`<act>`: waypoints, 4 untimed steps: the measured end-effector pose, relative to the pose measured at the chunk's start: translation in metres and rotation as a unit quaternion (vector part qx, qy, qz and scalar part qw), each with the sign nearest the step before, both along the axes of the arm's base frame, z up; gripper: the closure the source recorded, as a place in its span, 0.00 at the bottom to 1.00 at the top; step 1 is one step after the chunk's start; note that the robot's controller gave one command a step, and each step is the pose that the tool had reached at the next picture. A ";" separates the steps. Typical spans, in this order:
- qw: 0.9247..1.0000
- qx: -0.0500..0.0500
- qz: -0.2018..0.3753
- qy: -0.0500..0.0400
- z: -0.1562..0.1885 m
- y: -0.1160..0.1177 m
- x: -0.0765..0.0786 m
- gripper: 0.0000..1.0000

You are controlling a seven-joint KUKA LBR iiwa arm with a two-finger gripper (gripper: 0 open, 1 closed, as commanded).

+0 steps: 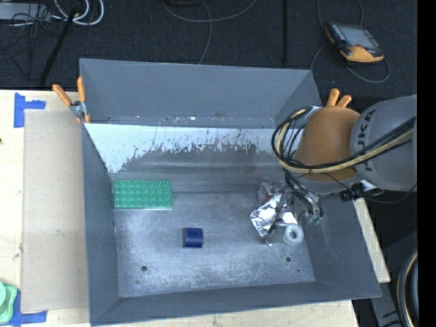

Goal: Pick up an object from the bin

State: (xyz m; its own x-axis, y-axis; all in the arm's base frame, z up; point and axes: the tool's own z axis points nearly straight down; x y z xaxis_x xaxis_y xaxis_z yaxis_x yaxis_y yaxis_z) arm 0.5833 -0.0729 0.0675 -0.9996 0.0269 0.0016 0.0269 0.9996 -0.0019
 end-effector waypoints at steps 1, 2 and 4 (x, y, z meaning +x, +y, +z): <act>1.000 -0.001 0.031 -0.002 0.034 -0.056 -0.021 0.00; 0.994 0.001 0.107 -0.002 0.032 -0.075 -0.007 0.00; 0.981 0.002 0.194 -0.002 0.004 -0.080 0.001 0.00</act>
Offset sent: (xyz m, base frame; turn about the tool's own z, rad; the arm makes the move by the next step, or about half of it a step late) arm -0.0206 -0.0523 0.0325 -0.0668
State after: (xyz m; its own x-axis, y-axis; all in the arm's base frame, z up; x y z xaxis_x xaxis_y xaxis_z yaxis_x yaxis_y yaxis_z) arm 0.5842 -0.1526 0.0716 -0.9350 -0.3547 -0.0021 -0.3547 0.9350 0.0008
